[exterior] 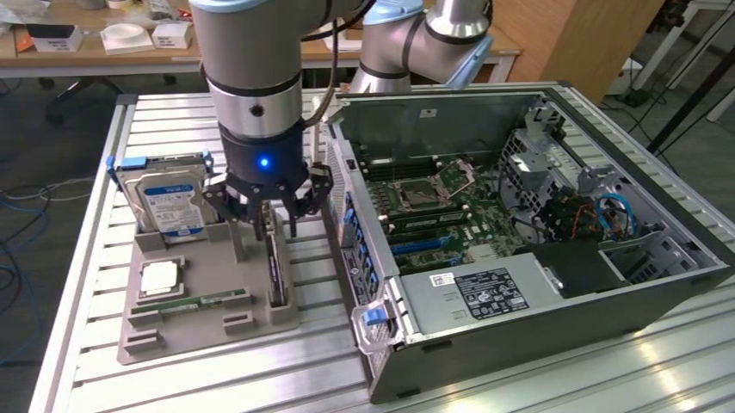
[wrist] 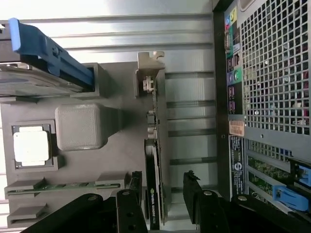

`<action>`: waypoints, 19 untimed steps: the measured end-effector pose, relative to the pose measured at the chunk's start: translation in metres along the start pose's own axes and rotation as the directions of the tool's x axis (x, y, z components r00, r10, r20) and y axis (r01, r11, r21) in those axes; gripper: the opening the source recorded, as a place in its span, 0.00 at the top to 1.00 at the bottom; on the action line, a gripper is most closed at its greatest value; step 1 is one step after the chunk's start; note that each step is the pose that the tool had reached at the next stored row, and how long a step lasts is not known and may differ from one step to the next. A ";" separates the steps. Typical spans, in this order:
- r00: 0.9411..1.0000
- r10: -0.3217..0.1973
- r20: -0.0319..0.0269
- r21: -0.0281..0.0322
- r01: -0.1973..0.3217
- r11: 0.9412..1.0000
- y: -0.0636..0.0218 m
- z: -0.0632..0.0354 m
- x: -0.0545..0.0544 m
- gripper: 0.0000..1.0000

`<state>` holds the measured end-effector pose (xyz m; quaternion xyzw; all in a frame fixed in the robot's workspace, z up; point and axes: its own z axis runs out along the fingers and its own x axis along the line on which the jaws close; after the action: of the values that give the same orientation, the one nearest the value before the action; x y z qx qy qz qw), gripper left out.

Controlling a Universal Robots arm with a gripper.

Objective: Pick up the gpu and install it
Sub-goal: 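Pick up the gpu and move the gpu toward the slot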

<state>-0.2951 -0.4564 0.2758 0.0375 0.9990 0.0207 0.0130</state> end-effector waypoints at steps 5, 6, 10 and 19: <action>1.000 0.000 0.000 0.000 0.000 1.000 -0.0050 0.0072 0.001 0.53; 1.000 0.000 0.000 0.000 0.000 1.000 -0.0061 0.0085 0.002 0.53; 1.000 0.000 0.000 0.000 0.000 1.000 -0.0108 0.0139 0.003 0.53; 1.000 0.000 0.000 0.000 0.000 1.000 -0.0130 0.0288 0.009 0.53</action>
<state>-0.3039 -0.4675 0.2463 0.0374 0.9990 0.0208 0.0130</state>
